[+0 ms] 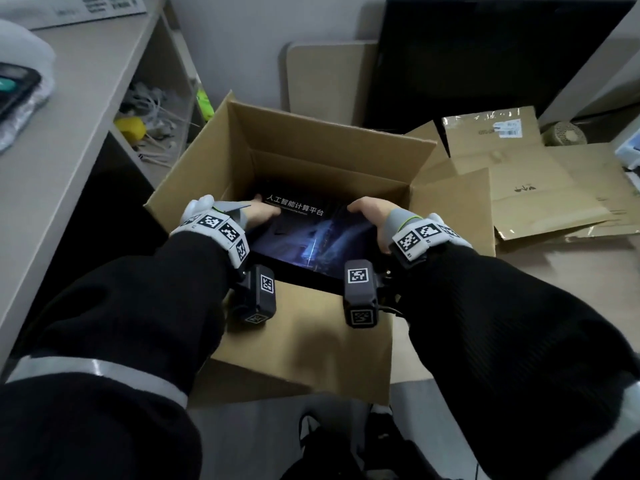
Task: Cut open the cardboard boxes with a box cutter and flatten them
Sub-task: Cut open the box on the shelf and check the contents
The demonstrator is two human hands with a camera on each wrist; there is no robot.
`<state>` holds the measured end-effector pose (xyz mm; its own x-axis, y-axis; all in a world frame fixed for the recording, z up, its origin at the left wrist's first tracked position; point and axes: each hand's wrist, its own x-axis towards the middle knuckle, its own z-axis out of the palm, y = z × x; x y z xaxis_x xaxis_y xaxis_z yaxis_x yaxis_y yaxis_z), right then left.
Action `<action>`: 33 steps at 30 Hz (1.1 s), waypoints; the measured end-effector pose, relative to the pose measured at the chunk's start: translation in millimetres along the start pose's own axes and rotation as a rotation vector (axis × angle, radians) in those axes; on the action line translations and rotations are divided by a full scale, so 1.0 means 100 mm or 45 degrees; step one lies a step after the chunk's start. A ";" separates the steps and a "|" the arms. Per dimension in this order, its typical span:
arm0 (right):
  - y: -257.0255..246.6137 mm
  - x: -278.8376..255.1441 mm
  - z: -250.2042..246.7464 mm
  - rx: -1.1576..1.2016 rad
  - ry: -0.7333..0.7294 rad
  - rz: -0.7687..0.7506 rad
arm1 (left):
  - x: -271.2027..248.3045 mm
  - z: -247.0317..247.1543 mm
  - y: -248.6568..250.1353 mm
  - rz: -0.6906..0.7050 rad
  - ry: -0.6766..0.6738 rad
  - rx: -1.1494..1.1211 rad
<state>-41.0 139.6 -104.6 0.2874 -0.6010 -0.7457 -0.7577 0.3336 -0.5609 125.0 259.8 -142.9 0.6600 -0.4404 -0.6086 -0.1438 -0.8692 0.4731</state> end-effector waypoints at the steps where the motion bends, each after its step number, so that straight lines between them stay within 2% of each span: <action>1: 0.00 -0.01 0.01 0.032 0.012 -0.006 | -0.03 -0.01 0.03 0.013 0.016 -0.008; 4: -0.04 0.03 0.02 0.121 0.049 0.010 | -0.15 -0.11 0.13 0.077 0.096 0.055; 6: -0.11 0.00 -0.01 0.163 0.107 0.012 | -0.28 -0.22 0.25 0.090 0.070 0.109; 8: -0.23 0.07 -0.10 0.197 0.108 -0.085 | -0.47 -0.38 0.40 0.099 0.087 0.192; 13: -0.53 -0.51 -0.35 0.147 -0.032 -0.314 | -1.03 -0.91 0.70 0.235 0.221 0.298; 15: -0.63 -0.78 -0.43 0.126 -0.087 -0.436 | -1.36 -1.14 0.82 0.289 0.303 0.272; 19: -0.97 -1.19 -0.60 0.163 -0.114 -0.728 | -1.91 -1.57 0.99 0.357 0.621 0.299; 21: -1.15 -1.37 -0.66 0.192 -0.139 -0.842 | -2.11 -1.72 0.99 0.362 0.787 0.228; 27: -1.56 -1.57 -0.66 0.306 -0.203 -0.992 | -2.24 -2.01 0.99 0.367 1.066 -0.007; 33: -2.03 -1.56 -0.54 0.303 -0.209 -1.115 | -1.98 -2.38 0.89 0.457 1.206 -0.344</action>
<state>36.9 126.4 144.9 0.7947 -0.6048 -0.0517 -0.0951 -0.0398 -0.9947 157.3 323.0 171.5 0.9354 -0.2048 0.2883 -0.3529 -0.5920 0.7246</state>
